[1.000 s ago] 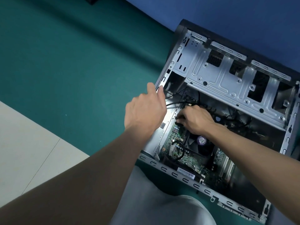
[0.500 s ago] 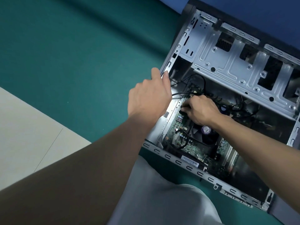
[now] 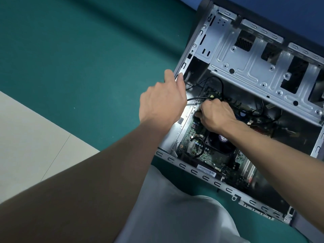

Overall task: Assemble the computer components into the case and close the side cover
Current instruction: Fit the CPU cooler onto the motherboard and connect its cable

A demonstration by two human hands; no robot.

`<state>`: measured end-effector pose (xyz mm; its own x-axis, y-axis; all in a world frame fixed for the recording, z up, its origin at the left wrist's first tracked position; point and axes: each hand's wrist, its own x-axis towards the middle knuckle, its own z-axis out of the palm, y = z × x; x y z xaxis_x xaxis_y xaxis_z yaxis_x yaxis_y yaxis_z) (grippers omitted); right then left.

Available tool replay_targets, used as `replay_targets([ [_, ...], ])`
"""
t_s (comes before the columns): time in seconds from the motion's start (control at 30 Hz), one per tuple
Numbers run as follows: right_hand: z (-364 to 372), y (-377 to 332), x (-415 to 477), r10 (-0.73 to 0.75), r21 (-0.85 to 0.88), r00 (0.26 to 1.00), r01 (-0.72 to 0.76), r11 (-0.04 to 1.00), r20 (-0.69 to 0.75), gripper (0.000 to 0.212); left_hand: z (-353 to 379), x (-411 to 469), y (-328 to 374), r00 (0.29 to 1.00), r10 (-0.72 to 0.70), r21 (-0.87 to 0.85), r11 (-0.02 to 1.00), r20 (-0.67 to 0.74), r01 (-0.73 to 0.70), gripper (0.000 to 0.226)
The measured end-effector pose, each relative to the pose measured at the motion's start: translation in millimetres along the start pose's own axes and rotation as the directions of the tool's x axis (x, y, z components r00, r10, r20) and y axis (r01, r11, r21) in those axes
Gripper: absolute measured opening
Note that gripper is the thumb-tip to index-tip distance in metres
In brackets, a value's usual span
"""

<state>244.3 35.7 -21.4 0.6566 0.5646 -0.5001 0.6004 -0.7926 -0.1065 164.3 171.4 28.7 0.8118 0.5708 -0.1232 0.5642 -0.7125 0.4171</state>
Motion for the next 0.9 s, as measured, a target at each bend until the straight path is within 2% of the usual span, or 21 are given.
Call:
replay_targets([
  [0.07,1.3,0.1,-1.6,-0.003,0.016,0.999,0.004,1.000,-0.032,0.035,-0.2,-0.2,0.2,1.000,0.001,0.002,1.000,0.001,-0.001,0.028],
  [0.13,2.4,0.1,-1.4,0.001,0.020,1.000,-0.001,1.000,-0.032,0.027,0.2,-0.3,0.1,1.000,0.004,0.004,1.000,0.002,-0.004,0.029],
  [0.2,0.7,1.6,1.1,0.011,0.033,1.000,-0.011,0.999,0.006,0.015,0.4,-0.4,0.1,1.000,0.003,0.003,1.000,0.000,-0.003,0.028],
  [0.33,-5.4,5.2,3.7,-0.022,0.026,0.995,0.020,0.999,0.093,0.013,0.7,0.3,-0.3,1.000,0.004,0.001,1.000,0.000,-0.004,0.028],
  [0.47,-0.5,0.6,-0.8,-0.046,-0.077,0.999,0.043,0.996,-0.026,0.017,1.4,0.2,-0.4,1.000,0.009,0.015,1.000,0.000,-0.009,0.028],
  [0.57,5.6,-1.6,-1.4,-0.009,-0.071,0.994,0.001,0.997,-0.108,0.019,0.9,0.5,-0.4,1.000,0.000,0.014,1.000,0.002,0.000,0.028],
  [0.73,6.6,-1.5,-1.5,0.051,0.006,0.997,-0.051,0.999,-0.062,0.018,1.2,0.6,0.0,1.000,0.000,0.005,1.000,0.009,0.000,0.028],
  [0.9,8.1,-2.4,0.0,0.041,-0.025,0.997,-0.043,0.999,-0.069,0.017,1.1,0.6,0.5,1.000,-0.005,0.000,1.000,0.016,0.005,0.028],
])
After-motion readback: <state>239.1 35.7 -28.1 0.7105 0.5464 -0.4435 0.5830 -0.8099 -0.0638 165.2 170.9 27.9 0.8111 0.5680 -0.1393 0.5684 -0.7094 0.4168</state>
